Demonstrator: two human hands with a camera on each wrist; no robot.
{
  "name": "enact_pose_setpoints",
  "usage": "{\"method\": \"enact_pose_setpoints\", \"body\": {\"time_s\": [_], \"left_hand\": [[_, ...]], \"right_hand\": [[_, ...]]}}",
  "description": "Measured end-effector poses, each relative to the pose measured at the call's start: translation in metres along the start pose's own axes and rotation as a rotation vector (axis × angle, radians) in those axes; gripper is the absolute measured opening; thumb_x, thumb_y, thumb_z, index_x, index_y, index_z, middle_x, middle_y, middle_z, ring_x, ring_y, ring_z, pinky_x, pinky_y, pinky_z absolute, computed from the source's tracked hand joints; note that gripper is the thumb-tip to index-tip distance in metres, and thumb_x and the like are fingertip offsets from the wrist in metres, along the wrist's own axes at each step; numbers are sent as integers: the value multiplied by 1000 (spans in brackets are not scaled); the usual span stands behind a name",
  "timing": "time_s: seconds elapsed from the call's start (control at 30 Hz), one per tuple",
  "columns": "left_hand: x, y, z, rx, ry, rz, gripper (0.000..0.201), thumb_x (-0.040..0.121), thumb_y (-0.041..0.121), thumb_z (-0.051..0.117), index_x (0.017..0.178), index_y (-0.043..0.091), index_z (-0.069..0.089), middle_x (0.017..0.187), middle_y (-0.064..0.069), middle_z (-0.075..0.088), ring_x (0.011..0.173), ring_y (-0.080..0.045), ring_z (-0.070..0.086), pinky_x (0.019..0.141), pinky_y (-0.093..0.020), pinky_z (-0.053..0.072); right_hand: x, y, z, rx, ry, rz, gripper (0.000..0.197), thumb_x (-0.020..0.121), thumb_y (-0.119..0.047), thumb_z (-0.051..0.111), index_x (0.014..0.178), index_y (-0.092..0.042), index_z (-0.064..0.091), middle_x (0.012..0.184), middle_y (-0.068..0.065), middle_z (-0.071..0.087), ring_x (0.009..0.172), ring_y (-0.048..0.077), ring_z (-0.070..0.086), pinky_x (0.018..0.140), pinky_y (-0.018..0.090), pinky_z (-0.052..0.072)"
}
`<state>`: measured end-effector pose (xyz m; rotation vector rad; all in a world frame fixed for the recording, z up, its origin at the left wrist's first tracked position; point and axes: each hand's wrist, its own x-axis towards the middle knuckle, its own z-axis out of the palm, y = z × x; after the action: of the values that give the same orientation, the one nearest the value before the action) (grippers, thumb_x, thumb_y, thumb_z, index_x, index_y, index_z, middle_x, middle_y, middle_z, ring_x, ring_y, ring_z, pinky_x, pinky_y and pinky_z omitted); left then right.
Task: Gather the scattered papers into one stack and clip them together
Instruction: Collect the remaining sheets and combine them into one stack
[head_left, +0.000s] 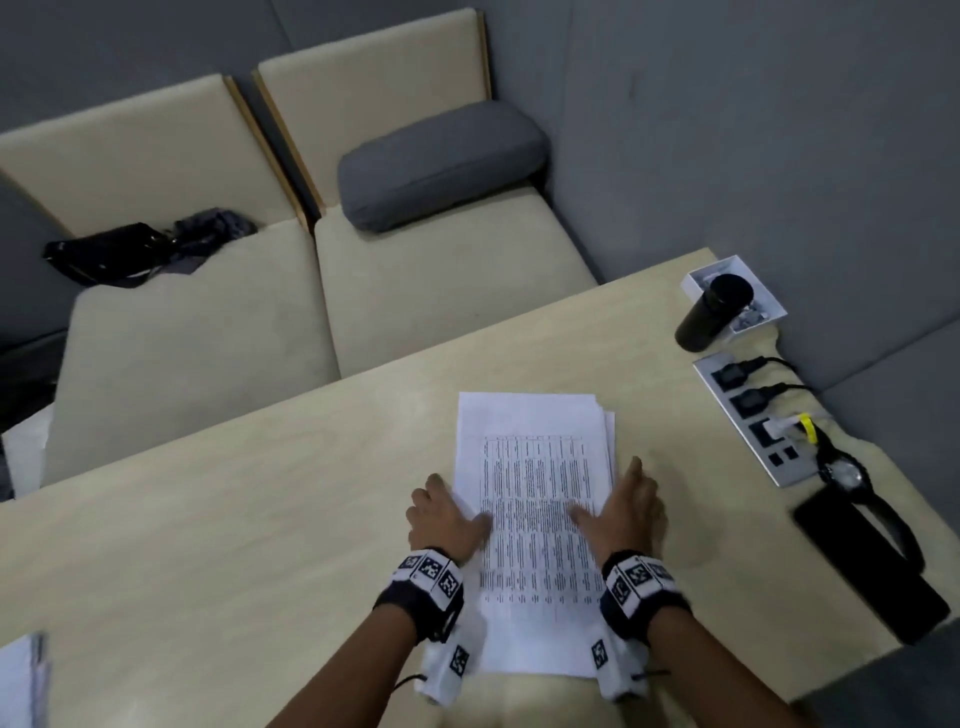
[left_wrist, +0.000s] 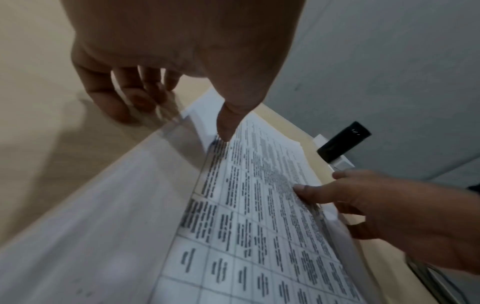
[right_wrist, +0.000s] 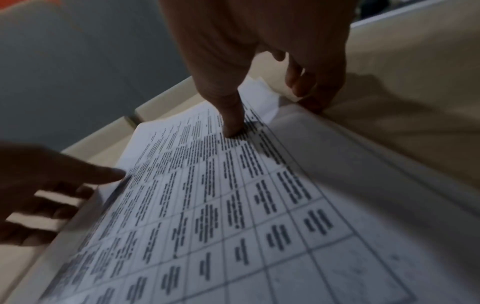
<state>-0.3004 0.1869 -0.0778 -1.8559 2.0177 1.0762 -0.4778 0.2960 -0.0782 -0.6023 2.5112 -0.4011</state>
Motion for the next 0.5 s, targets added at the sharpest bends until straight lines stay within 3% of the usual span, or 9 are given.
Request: {"method": "enact_pose_setpoints", "body": {"time_s": [0.07, 0.13, 0.2, 0.3, 0.4, 0.5], "left_hand": [[-1, 7, 2, 75, 76, -59, 78, 76, 51, 68, 130, 8, 31, 128, -13, 37, 116, -36, 42, 94, -46, 46], [-4, 16, 4, 59, 65, -95, 77, 75, 48, 68, 130, 7, 32, 129, -11, 34, 118, -34, 39, 92, -46, 44], [0, 19, 6, 46, 22, -124, 73, 74, 38, 68, 129, 7, 32, 130, -12, 35, 119, -34, 39, 92, -44, 43], [9, 9, 2, 18, -14, -168, 69, 72, 33, 68, 127, 5, 36, 128, -13, 43, 121, -33, 43, 96, -40, 42], [24, -16, 1, 5, -110, -118, 68, 65, 44, 67, 117, 4, 52, 116, -11, 60, 105, -31, 61, 91, -39, 53], [29, -46, 4, 86, -96, -50, 62, 68, 47, 68, 114, 7, 55, 112, -12, 57, 98, -32, 61, 82, -43, 58]], "right_hand": [[6, -3, 8, -41, 27, 14, 116, 70, -45, 80, 151, -4, 8, 151, 19, 25, 137, 37, 32, 115, 44, 24], [8, -9, 12, 39, -21, 49, 104, 71, -32, 83, 147, -1, 19, 147, 19, 34, 134, 36, 38, 114, 41, 31], [12, -12, 13, 134, -105, 103, 70, 70, -19, 81, 128, -6, 44, 125, 14, 58, 110, 32, 59, 96, 38, 50], [9, -14, 9, 137, -240, 89, 39, 69, -20, 74, 107, -17, 61, 95, 1, 68, 80, 21, 64, 78, 29, 57], [4, -15, 6, 60, -232, 60, 49, 63, -37, 77, 105, -15, 64, 95, -1, 55, 81, 21, 59, 73, 24, 51], [-1, -17, 13, 159, -295, -37, 69, 57, -36, 85, 116, -8, 61, 120, 4, 53, 103, 24, 60, 90, 28, 52]]}}
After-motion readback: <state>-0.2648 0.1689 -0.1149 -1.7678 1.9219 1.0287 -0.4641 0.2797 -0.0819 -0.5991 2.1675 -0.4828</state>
